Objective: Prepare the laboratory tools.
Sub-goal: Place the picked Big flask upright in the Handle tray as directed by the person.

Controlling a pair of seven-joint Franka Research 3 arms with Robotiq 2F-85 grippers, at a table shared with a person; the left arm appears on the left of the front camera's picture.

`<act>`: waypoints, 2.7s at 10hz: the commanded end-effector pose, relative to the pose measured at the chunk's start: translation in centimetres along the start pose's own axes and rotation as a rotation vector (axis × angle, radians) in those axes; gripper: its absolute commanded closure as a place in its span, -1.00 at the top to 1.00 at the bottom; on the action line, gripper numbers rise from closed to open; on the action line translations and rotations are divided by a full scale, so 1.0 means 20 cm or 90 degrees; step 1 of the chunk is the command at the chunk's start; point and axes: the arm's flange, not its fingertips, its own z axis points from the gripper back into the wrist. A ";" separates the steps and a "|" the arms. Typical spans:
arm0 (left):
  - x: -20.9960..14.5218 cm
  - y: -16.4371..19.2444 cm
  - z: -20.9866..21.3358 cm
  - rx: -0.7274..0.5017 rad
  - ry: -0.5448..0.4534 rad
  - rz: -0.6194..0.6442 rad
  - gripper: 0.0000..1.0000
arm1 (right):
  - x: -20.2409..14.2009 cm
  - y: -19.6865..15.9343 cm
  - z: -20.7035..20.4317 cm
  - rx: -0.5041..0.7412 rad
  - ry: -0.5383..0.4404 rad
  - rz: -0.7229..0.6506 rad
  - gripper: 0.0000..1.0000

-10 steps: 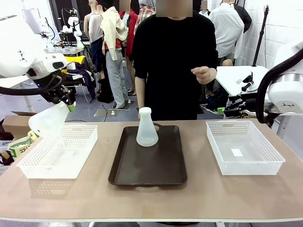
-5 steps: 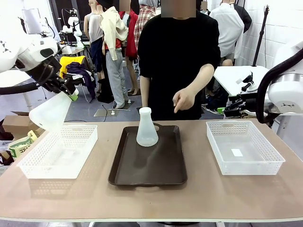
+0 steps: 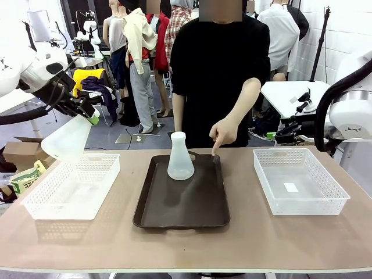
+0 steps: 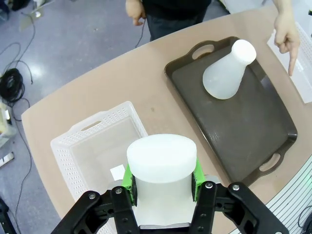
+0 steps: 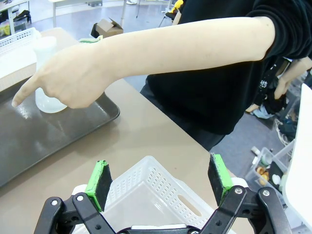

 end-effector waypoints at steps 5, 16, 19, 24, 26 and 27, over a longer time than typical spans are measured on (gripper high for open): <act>0.00 0.00 0.00 0.000 -0.001 -0.001 -1.00 | 0.01 0.00 0.00 0.004 0.004 -0.005 1.00; 0.19 -0.63 -0.50 -0.423 -0.435 -0.427 -1.00 | 0.01 0.00 0.00 0.004 0.004 -0.005 1.00; 0.14 -0.66 -0.62 -0.532 -0.512 -0.464 -1.00 | 0.01 0.00 0.00 0.004 0.004 -0.005 1.00; 0.11 -0.66 -0.67 -0.558 -0.516 -0.467 -1.00 | 0.01 0.00 0.00 0.004 0.004 -0.005 1.00; 0.10 -0.62 -0.68 -0.555 -0.523 -0.423 -1.00 | 0.01 0.00 0.00 0.004 0.004 -0.005 1.00; 0.08 -0.61 -0.73 -0.565 -0.484 -0.370 -1.00 | 0.01 0.00 0.00 0.004 0.004 -0.005 1.00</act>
